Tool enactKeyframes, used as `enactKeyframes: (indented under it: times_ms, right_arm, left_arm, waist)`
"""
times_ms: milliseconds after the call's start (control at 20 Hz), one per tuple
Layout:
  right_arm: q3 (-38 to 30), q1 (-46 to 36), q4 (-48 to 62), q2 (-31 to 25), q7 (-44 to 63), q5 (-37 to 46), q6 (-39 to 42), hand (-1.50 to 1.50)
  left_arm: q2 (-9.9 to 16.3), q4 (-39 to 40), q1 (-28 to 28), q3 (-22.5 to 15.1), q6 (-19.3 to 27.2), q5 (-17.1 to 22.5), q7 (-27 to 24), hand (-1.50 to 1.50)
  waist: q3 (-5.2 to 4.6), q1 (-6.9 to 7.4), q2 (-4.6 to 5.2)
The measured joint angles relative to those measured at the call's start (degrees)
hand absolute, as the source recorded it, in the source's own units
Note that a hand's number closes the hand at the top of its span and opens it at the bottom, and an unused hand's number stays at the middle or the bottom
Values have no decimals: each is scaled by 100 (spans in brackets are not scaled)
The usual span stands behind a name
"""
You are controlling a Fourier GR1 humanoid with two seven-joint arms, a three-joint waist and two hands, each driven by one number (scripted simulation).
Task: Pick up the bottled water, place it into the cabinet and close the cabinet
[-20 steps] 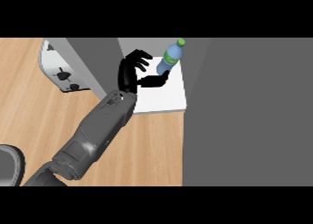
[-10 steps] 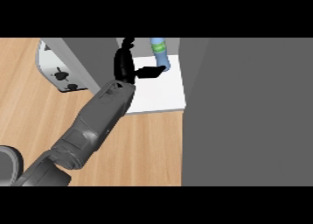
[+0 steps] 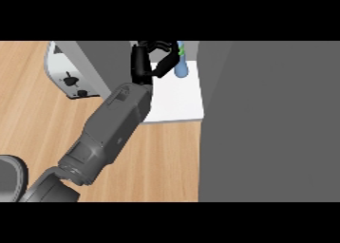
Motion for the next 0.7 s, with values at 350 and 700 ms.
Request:
enactKeyframes:
  times_ms: [350,700]
  right_arm:
    - [97,-66,-67,30,191,-13,-22,-150]
    - [223,-15,-120,44,274,50,-69,-150]
  left_arm:
    - [-25,-411,305,-277,-458,474,-170,150]
    - [-29,-1586,1139,-1122,-1218,1105,127,-150]
  waist:
    - [7,67,-68]
    - [4,167,-131]
